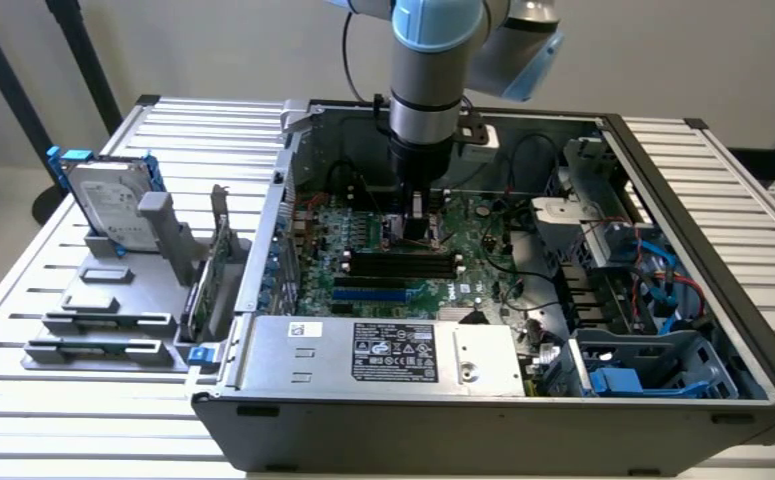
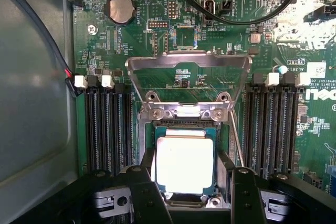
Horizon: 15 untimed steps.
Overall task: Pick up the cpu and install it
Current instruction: 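Place the cpu into insertion slot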
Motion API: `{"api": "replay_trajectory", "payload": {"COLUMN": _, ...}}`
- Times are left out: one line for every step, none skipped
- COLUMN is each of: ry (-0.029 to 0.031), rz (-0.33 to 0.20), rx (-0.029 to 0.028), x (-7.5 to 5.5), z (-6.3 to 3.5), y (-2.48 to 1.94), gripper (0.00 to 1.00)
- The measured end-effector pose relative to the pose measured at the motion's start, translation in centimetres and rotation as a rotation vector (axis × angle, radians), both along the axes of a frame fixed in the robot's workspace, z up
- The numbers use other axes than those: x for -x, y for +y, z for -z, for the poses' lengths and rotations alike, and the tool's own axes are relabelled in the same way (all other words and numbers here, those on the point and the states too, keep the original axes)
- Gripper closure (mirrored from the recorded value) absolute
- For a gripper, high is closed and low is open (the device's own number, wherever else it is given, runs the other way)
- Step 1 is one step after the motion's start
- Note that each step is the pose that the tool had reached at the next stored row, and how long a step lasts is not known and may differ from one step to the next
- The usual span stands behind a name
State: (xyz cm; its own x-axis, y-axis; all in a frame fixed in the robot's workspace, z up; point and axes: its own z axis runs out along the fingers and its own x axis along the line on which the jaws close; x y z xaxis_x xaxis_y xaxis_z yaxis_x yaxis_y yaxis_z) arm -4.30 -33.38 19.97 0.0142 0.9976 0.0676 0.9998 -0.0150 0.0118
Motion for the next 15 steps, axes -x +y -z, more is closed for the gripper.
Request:
{"api": "replay_trajectory", "payload": {"ry": 0.0001, "rz": 0.000, "rx": 0.0009, "x": 0.00, "z": 0.01, "y": 0.00, "gripper": 0.46}}
{"api": "replay_trajectory", "payload": {"ry": 0.0001, "rz": 0.000, "rx": 0.0017, "x": 0.00, "z": 0.02, "y": 0.00, "gripper": 0.46}}
{"api": "replay_trajectory", "payload": {"ry": 0.0001, "rz": 0.000, "rx": 0.0025, "x": 0.00, "z": 0.03, "y": 0.00, "gripper": 0.46}}
{"api": "replay_trajectory", "payload": {"ry": 0.0001, "rz": 0.000, "rx": 0.0034, "x": 0.00, "z": 0.04, "y": 0.00, "gripper": 0.46}}
{"api": "replay_trajectory", "payload": {"ry": 0.0001, "rz": 0.000, "rx": 0.0044, "x": 0.00, "z": 0.04, "y": 0.00, "gripper": 0.46}}
{"api": "replay_trajectory", "payload": {"ry": 0.0001, "rz": 0.000, "rx": 0.0055, "x": 0.00, "z": 0.04, "y": 0.00, "gripper": 0.46}}
{"api": "replay_trajectory", "payload": {"ry": 0.0000, "rz": 0.000, "rx": 0.0065, "x": 0.00, "z": 0.05, "y": 0.00, "gripper": 0.46}}
{"api": "replay_trajectory", "payload": {"ry": 0.0001, "rz": 0.000, "rx": 0.0075, "x": -0.01, "z": 0.06, "y": 0.00, "gripper": 0.46}}
{"api": "replay_trajectory", "payload": {"ry": 0.0001, "rz": 0.000, "rx": 0.0084, "x": -0.01, "z": 0.06, "y": 0.00, "gripper": 0.46}}
{"api": "replay_trajectory", "payload": {"ry": 0.0000, "rz": 0.000, "rx": 0.0091, "x": -0.02, "z": 0.07, "y": 0.01, "gripper": 0.46}}
{"api": "replay_trajectory", "payload": {"ry": 0.0000, "rz": 0.000, "rx": 0.0095, "x": -0.03, "z": 0.08, "y": 0.01, "gripper": 0.46}}
{"api": "replay_trajectory", "payload": {"ry": -0.0001, "rz": 0.000, "rx": 0.0098, "x": -0.04, "z": 0.10, "y": 0.04, "gripper": 0.46}}
{"api": "replay_trajectory", "payload": {"ry": 0.0000, "rz": 0.000, "rx": 0.0100, "x": -0.04, "z": 0.12, "y": 0.05, "gripper": 0.46}}
{"api": "replay_trajectory", "payload": {"ry": 0.0001, "rz": 0.000, "rx": 0.0102, "x": -0.04, "z": 0.12, "y": 0.05, "gripper": 0.46}}
{"api": "replay_trajectory", "payload": {"ry": 0.0001, "rz": 0.000, "rx": 0.0102, "x": -0.04, "z": 0.12, "y": 0.05, "gripper": 0.46}}
